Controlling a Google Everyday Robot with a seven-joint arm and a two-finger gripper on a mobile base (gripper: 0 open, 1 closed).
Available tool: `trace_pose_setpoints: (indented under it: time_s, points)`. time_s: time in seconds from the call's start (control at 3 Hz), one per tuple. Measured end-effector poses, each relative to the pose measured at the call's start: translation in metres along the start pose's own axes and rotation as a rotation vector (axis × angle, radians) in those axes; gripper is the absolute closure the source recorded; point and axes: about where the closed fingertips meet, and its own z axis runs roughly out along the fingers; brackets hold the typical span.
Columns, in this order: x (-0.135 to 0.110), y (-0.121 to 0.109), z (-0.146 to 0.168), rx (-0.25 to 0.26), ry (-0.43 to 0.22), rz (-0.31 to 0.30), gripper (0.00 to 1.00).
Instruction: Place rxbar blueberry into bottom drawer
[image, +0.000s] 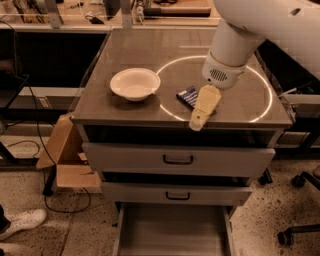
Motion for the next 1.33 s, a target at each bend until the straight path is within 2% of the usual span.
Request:
trace_pose_setpoints:
  time_s: [0.67, 1.33]
  points:
    - [-0.014, -0.023, 0.009, -0.03, 0.036, 0.023, 0.0]
    - [-0.022, -0.032, 0.027, -0.098, 0.074, 0.055, 0.0]
